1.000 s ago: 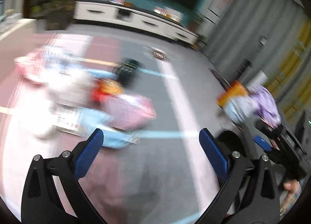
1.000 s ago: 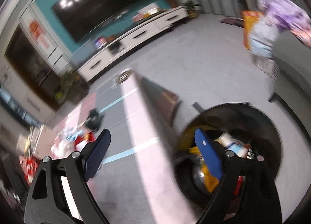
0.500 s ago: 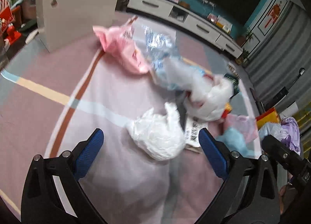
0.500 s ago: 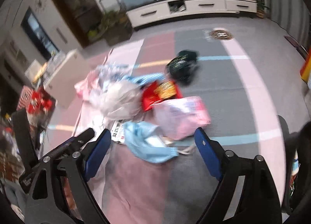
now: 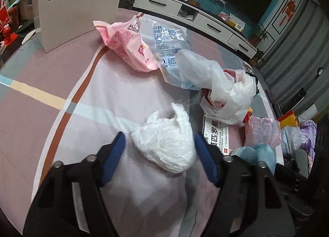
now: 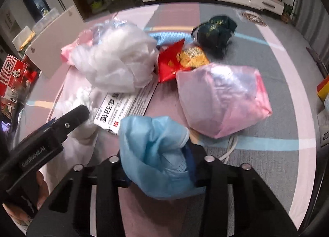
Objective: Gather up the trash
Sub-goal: 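Grasp the blue mask with the right tool while the left tool grasps a white plastic bag, then lift the blue mask and white bag and carry them toward the bin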
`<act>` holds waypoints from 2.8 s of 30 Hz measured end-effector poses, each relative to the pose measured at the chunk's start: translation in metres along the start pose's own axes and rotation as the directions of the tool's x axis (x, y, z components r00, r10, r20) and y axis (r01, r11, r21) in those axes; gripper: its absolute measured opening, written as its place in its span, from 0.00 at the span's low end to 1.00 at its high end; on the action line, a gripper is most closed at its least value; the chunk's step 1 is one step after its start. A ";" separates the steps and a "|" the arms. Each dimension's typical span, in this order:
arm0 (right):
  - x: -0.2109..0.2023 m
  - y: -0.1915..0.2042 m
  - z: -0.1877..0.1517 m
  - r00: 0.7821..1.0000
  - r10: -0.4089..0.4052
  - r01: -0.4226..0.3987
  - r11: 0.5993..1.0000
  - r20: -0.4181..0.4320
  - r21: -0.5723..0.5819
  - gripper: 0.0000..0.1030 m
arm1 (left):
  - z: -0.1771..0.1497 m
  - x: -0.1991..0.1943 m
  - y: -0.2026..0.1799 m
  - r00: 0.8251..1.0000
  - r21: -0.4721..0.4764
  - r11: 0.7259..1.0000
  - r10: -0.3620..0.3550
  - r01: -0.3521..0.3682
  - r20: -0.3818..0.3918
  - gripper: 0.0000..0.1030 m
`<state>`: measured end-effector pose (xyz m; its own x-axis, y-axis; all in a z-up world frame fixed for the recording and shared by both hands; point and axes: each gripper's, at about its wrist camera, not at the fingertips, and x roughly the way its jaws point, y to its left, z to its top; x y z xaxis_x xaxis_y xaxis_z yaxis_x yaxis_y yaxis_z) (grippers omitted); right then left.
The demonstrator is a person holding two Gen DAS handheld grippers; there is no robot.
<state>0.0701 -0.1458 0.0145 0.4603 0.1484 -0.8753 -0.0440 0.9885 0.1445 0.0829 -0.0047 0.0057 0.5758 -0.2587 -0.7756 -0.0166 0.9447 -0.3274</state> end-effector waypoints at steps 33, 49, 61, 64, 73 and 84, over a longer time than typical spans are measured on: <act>-0.147 -0.028 -0.033 0.959 0.106 -0.124 0.991 0.264 0.049 0.24 | -0.035 -0.140 -0.031 0.943 -0.026 0.956 -0.282 0.291 0.175 0.26; -0.193 -0.049 -0.048 0.915 -0.017 -0.030 0.994 0.403 0.110 0.24 | -0.058 -0.155 -0.090 0.916 0.063 0.926 -0.378 0.373 0.132 0.26; -0.233 -0.083 -0.059 0.861 -0.088 -0.010 0.982 0.502 0.191 0.24 | -0.066 -0.168 -0.128 0.916 0.170 0.928 -0.360 0.332 0.176 0.26; -0.240 -0.093 -0.063 0.851 -0.101 -0.014 0.977 0.515 0.214 0.24 | -0.069 -0.168 -0.139 0.915 0.194 0.923 -0.365 0.332 0.170 0.26; -0.255 -0.112 -0.070 0.831 -0.133 -0.013 0.966 0.540 0.257 0.25 | -0.079 -0.155 -0.176 0.914 0.246 0.907 -0.382 0.342 0.139 0.26; -0.264 -0.147 -0.078 0.815 -0.231 0.039 0.937 0.531 0.347 0.25 | -0.097 -0.120 -0.224 0.920 0.262 0.892 -0.391 0.368 0.039 0.26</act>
<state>-0.1137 -0.3278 0.1884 0.8565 -0.1221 -0.5015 0.2846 0.9223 0.2616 -0.0616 -0.2045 0.1198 0.5676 -0.5992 -0.5646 0.4113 0.8004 -0.4360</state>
